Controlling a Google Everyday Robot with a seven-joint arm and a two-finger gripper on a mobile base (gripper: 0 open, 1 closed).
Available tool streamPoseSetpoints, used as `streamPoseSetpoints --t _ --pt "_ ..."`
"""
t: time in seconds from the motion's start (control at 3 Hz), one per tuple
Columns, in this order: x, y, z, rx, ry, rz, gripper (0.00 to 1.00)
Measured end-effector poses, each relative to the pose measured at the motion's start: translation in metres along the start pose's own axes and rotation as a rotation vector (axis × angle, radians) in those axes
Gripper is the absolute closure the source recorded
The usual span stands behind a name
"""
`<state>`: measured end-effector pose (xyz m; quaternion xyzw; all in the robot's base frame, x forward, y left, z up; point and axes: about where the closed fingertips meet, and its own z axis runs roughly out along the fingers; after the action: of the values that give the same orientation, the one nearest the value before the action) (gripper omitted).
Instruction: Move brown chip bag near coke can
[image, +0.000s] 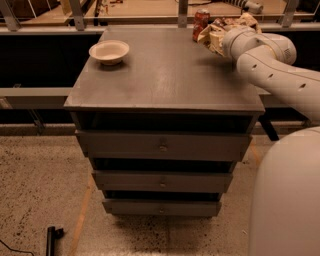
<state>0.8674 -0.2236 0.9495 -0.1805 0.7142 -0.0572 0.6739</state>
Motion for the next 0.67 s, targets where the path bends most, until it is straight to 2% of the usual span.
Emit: streamPoseSetpoints --t 0.33,0.67 --pt "0.015 0.011 0.029 -0.018 -0.005 0.01 1.0" --pt "0.028 0.015 0.051 -0.02 0.001 0.008 0.85"
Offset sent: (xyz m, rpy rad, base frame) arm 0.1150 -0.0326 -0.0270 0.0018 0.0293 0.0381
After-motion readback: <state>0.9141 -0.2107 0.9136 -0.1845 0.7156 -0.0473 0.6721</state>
